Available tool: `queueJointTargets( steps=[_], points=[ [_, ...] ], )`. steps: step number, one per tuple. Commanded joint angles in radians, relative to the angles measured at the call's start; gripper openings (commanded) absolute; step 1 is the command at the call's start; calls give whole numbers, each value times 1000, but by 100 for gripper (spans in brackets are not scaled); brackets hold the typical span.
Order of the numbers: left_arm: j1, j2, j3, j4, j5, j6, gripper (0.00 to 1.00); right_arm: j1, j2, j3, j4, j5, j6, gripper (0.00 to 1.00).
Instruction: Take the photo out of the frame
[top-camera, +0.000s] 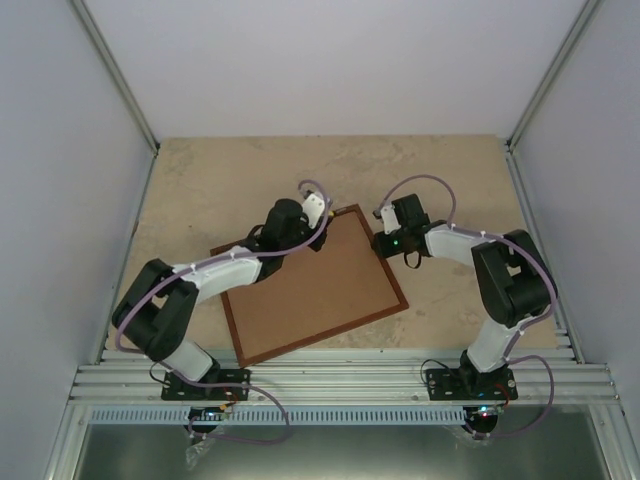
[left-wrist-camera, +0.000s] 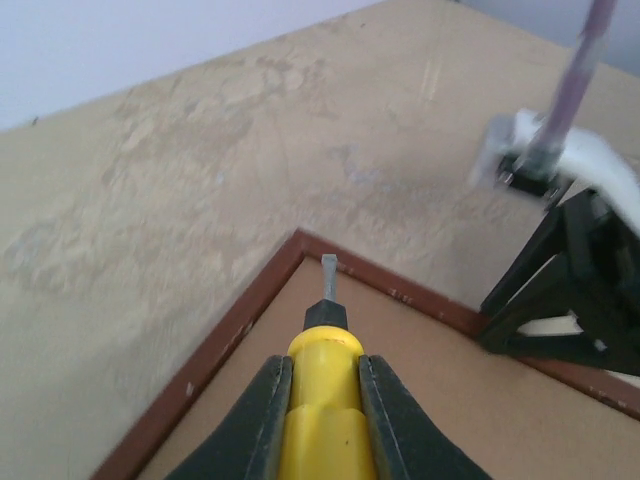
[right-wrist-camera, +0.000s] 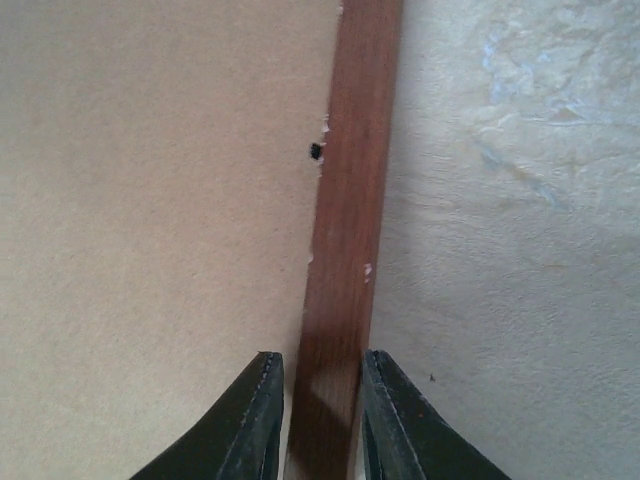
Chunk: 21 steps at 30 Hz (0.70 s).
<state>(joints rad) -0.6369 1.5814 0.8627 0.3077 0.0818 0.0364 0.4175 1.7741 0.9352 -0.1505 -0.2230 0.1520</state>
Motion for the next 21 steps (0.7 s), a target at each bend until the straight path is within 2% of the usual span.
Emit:
queueJointTargets(
  steps=[1, 4, 10, 14, 21],
  points=[
    [2, -110, -114, 133, -117, -161, 0, 16, -75, 20, -53, -19, -16, 28],
    [25, -203, -220, 199, -114, -256, 0, 26, -91, 55, -81, -2, -24, 40],
    [78, -384, -412, 310, -146, -382, 0, 54, -47, 150, -144, 92, -38, 48],
    [82, -479, -494, 305, -171, -369, 0, 69, 18, 221, -187, 154, -39, 52],
    [83, -553, -551, 259, -197, -309, 0, 89, 106, 288, -220, 195, -33, 52]
  ],
)
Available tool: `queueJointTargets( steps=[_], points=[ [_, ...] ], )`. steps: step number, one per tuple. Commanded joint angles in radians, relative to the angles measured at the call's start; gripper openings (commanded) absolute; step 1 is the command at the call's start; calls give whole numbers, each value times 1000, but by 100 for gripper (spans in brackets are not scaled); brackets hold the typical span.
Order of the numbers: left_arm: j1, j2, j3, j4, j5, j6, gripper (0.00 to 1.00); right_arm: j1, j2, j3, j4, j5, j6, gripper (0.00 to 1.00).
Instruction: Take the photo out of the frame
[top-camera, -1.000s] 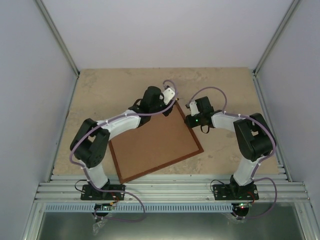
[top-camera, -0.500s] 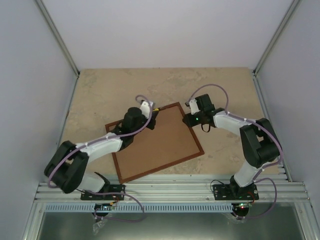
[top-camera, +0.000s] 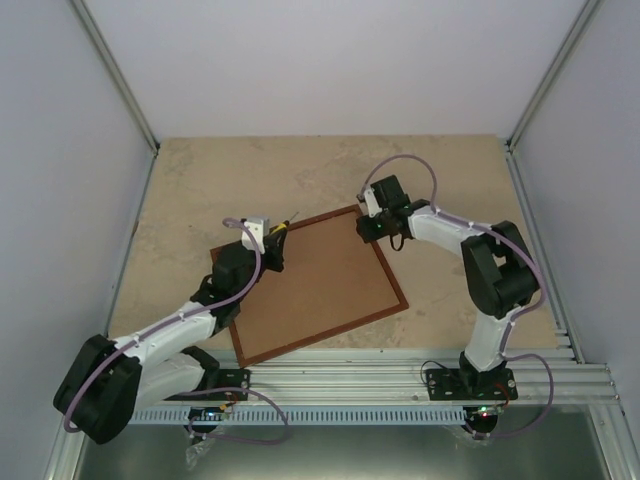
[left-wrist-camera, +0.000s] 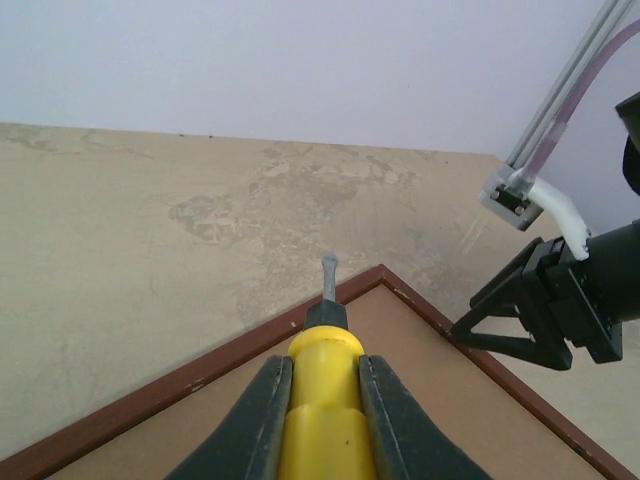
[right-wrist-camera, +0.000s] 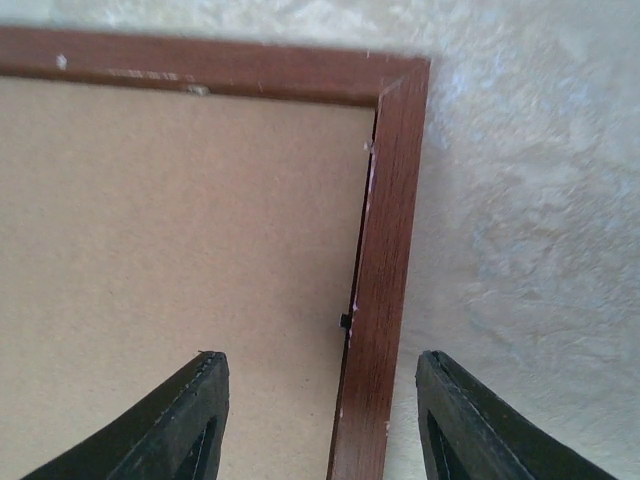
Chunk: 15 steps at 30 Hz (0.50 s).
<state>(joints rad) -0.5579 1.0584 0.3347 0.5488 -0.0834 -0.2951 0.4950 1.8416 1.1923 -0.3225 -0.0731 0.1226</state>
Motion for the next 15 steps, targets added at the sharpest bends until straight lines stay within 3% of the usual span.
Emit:
queueJointTargets(
  steps=[1, 15],
  points=[
    [3, -32, -26, 20, -35, 25, 0, 16, 48, 40, -53, 48, -5, 52],
    [4, -38, -25, 12, -41, 20, 0, 21, 139, 93, -79, 94, -5, 42]
  ],
)
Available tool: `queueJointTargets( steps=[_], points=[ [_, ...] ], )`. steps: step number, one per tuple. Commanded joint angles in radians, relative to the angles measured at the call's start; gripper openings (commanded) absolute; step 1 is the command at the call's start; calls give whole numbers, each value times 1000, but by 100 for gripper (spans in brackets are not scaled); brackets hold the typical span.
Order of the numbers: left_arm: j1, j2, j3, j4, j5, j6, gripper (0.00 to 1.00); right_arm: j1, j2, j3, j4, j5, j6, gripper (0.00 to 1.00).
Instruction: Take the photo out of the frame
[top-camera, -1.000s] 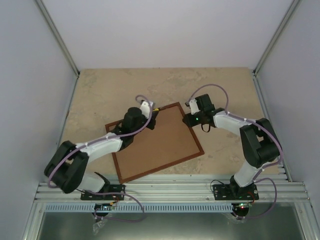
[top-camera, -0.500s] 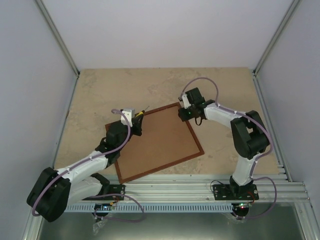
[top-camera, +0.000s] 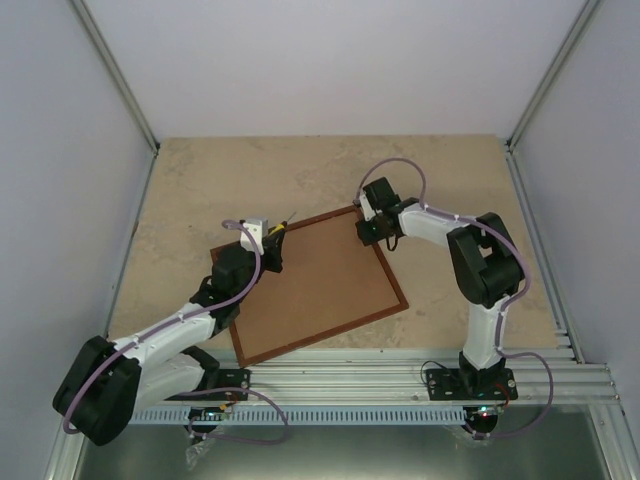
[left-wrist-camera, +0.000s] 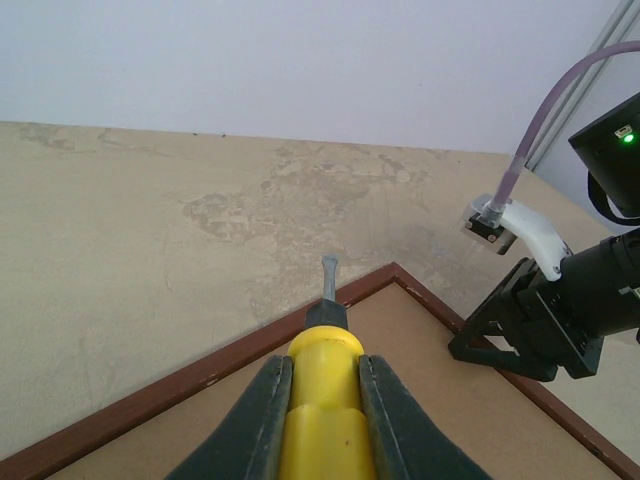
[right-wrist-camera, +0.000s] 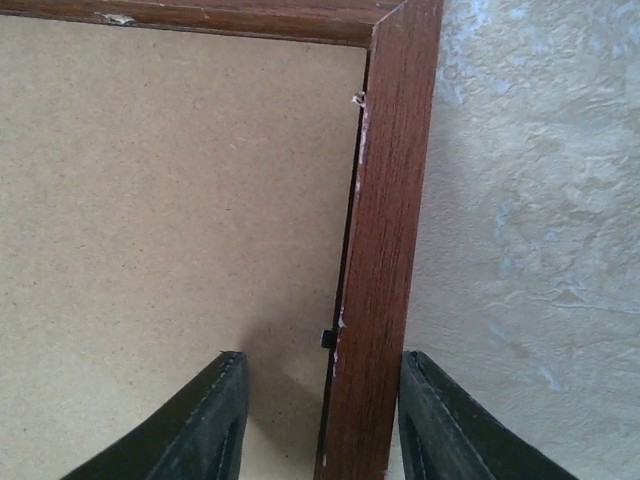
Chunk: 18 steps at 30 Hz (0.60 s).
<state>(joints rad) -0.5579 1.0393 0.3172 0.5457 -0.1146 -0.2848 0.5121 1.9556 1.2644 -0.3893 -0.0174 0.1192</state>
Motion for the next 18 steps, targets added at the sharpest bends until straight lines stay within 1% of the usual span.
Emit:
queueJointTargets(
  steps=[1, 6, 12, 18],
  points=[
    [3, -23, -9, 14, -11, 10, 0, 4, 27, 21, -10, 44, -1, 40],
    [4, -37, -10, 9, -10, 8, 0, -6, 45, 27, -4, 47, 4, 33],
    [4, -55, -16, 4, -25, 6, 0, -18, 43, 20, 0, 45, 10, 30],
    [4, -61, -21, 4, -42, -3, 0, -55, 32, 13, 8, 24, 23, 24]
  ],
)
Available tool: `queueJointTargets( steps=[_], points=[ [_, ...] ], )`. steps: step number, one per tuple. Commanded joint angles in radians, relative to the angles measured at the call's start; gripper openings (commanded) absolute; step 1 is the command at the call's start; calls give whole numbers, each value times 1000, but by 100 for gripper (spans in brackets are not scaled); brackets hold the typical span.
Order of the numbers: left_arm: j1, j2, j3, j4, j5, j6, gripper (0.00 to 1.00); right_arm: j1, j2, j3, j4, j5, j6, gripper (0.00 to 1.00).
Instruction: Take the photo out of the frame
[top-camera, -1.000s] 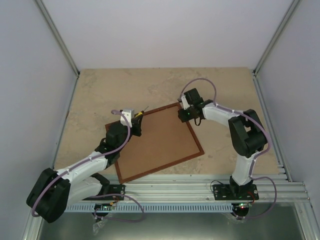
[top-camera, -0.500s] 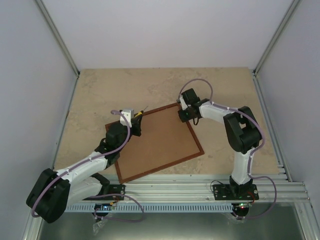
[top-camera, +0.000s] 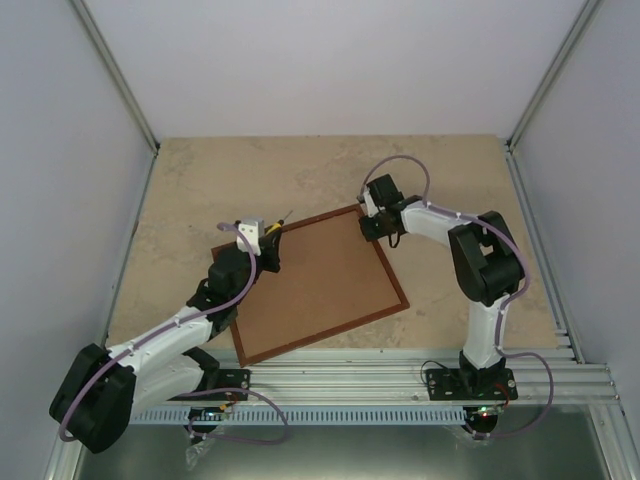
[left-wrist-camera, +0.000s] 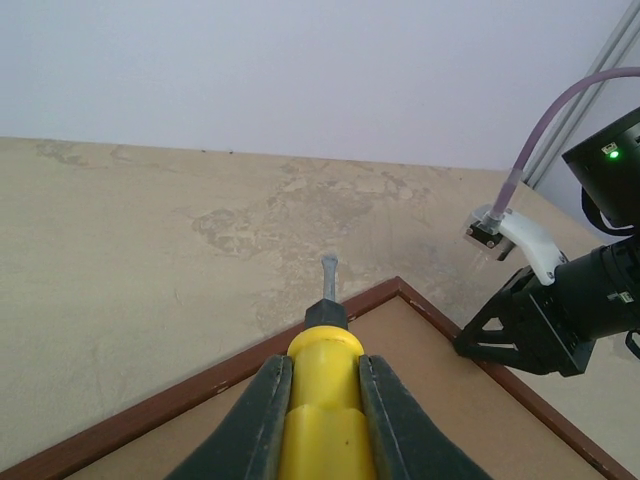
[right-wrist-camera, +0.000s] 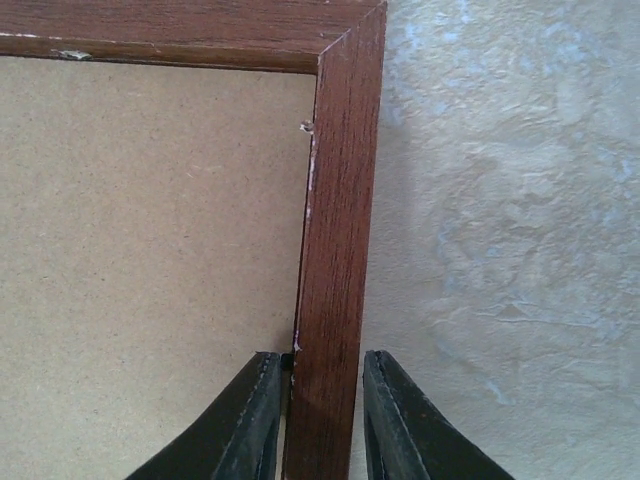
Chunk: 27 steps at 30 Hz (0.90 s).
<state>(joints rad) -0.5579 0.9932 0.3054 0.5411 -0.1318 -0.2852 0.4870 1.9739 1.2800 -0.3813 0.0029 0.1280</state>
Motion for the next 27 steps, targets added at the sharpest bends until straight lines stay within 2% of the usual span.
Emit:
queueJointTargets(
  steps=[1, 7, 19, 23, 27],
  points=[
    [6, -14, -10, 9, -25, -4, 0, -36, 14, -3, 1, 0, 13, 23],
    [15, -8, -12, 13, -20, -14, 0, -68, -3, -21, 14, -23, 13, 17],
    [106, -18, -23, -8, -46, -90, 0, -210, -82, -125, 61, -93, 12, 17],
    [147, -25, -30, -9, -82, -119, 0, -226, -141, -186, 108, -135, 15, 22],
    [237, -6, -44, 26, -41, -200, 0, -226, -220, -245, 162, -212, 12, 33]
  ],
)
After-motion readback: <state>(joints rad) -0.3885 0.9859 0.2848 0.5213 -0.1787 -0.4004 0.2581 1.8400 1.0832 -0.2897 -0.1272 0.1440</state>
